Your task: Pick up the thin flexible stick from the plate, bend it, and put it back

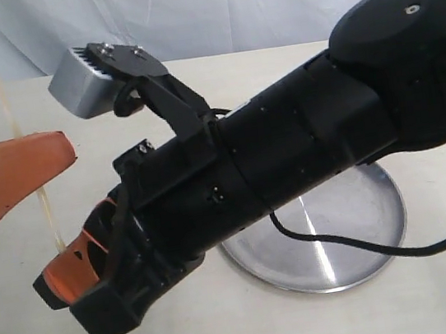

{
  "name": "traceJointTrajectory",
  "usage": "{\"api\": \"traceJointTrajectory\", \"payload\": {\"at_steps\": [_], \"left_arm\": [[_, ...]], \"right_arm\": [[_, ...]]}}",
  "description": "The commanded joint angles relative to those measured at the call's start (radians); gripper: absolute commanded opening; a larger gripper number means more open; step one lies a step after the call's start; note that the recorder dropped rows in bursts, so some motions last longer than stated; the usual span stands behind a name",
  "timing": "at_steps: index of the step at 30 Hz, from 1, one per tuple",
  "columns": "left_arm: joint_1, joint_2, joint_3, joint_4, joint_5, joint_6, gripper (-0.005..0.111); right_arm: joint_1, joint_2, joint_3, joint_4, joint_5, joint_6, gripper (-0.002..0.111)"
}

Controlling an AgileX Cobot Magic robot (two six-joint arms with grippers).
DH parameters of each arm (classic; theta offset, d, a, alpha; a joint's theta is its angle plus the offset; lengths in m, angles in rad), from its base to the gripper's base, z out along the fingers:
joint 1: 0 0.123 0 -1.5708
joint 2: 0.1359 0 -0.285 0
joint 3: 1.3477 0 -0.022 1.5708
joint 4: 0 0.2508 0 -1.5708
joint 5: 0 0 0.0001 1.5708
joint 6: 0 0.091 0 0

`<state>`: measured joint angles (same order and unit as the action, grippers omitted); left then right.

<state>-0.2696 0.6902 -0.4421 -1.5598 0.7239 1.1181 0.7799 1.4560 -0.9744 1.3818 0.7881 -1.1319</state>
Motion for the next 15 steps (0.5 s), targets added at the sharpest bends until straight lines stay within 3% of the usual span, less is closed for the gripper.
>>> {"api": "traceJointTrajectory", "payload": {"at_steps": [1,15], "left_arm": [[-0.004,0.003,0.010,0.066,-0.063,0.019,0.000],[-0.004,0.003,0.010,-0.185,0.020,0.018,0.000]], "right_arm": [[0.000,-0.037,-0.009,0.032,0.032,-0.019,0.000],[0.000,0.060,-0.009,-0.055,-0.043,-0.017,0.000]]}}
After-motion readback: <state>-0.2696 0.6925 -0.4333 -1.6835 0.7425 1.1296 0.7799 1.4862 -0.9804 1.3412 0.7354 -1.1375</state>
